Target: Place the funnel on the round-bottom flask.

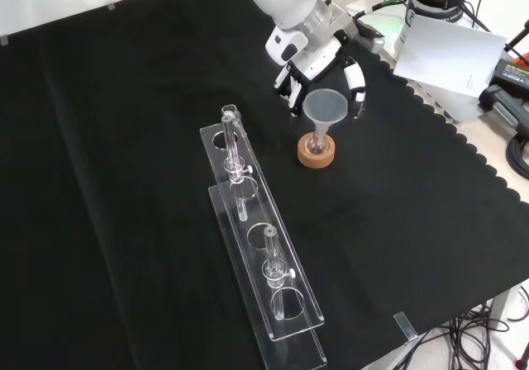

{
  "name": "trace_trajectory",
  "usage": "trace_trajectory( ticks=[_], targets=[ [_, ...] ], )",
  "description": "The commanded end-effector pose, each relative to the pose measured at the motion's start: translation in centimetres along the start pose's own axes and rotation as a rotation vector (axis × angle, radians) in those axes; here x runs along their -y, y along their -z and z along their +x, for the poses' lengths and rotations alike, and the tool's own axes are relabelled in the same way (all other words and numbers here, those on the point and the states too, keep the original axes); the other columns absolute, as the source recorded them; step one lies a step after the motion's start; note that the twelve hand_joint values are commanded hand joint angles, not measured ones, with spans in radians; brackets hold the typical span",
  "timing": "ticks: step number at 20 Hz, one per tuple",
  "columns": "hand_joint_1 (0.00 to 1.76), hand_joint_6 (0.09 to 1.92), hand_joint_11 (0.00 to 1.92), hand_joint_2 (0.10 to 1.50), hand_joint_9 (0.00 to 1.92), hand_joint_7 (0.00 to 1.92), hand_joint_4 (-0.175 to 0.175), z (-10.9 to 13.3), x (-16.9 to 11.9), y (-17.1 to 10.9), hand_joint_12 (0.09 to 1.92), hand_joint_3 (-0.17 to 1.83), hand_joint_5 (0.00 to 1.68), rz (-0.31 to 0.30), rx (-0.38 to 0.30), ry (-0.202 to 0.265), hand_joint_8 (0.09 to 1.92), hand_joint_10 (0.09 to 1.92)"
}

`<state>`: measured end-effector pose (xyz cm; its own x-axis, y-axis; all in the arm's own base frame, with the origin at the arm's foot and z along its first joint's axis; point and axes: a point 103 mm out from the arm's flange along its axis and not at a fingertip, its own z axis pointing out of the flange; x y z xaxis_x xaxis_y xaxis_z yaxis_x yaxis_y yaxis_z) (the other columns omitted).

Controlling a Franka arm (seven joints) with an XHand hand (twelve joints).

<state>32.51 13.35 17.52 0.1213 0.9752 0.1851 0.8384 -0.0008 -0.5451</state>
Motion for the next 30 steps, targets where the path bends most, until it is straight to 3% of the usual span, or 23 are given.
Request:
trace_trajectory(
  ticks=[1,12,30],
  targets=[
    [0.84,0.38,0.18,0.54,0.89,0.84,-0.077,-0.1,0.0,0.0,1.45,0.88,0.48,0.001,0.002,-0.002,0.67,0.5],
    [0.8,0.09,0.18,0.52,0.72,0.61,-0.079,0.1,0.4,0.2,1.46,0.88,0.39,0.001,0.017,-0.002,0.6,0.51],
    [0.76,0.09,0.16,0.51,0.65,0.47,-0.09,0.8,0.2,-0.9,1.47,0.84,0.26,0.033,-0.02,0.016,0.63,0.55]
  ],
)
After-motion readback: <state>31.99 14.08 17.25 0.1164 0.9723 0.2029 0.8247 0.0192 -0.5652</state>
